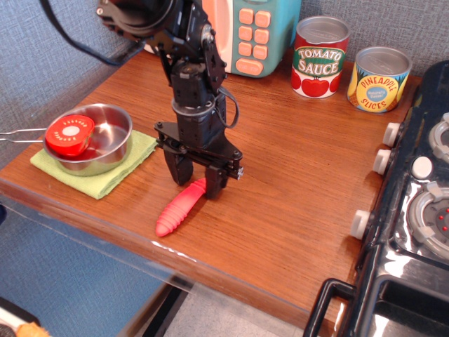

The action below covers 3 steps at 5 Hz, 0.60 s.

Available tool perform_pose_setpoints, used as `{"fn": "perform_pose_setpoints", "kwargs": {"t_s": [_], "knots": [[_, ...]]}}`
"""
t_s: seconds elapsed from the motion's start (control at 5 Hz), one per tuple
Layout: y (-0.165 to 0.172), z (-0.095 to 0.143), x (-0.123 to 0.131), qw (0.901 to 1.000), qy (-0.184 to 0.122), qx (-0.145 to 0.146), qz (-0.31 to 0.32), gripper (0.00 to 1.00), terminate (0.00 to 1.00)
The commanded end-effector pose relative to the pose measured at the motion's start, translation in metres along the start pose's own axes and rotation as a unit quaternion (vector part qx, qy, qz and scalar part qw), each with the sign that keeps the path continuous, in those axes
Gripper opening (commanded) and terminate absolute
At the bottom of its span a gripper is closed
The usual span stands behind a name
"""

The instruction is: Move the spoon close to the cans.

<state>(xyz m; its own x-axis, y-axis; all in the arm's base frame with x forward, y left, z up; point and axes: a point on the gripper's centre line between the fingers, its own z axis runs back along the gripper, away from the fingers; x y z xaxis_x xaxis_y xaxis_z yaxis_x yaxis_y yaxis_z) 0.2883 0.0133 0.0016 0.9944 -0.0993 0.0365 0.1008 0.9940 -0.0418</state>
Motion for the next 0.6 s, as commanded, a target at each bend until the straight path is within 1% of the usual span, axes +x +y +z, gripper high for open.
{"fn": "perform_pose_setpoints", "kwargs": {"t_s": [0.0,0.2,0.4], "knots": [[-0.002,0.000,-0.017,0.9995,-0.009,0.019,-0.022,0.00,0.00],[0.000,0.012,-0.020,0.9995,-0.015,0.025,-0.012,0.00,0.00],[0.003,0.029,-0.015,0.9992,-0.002,0.038,0.009,0.00,0.00]]}}
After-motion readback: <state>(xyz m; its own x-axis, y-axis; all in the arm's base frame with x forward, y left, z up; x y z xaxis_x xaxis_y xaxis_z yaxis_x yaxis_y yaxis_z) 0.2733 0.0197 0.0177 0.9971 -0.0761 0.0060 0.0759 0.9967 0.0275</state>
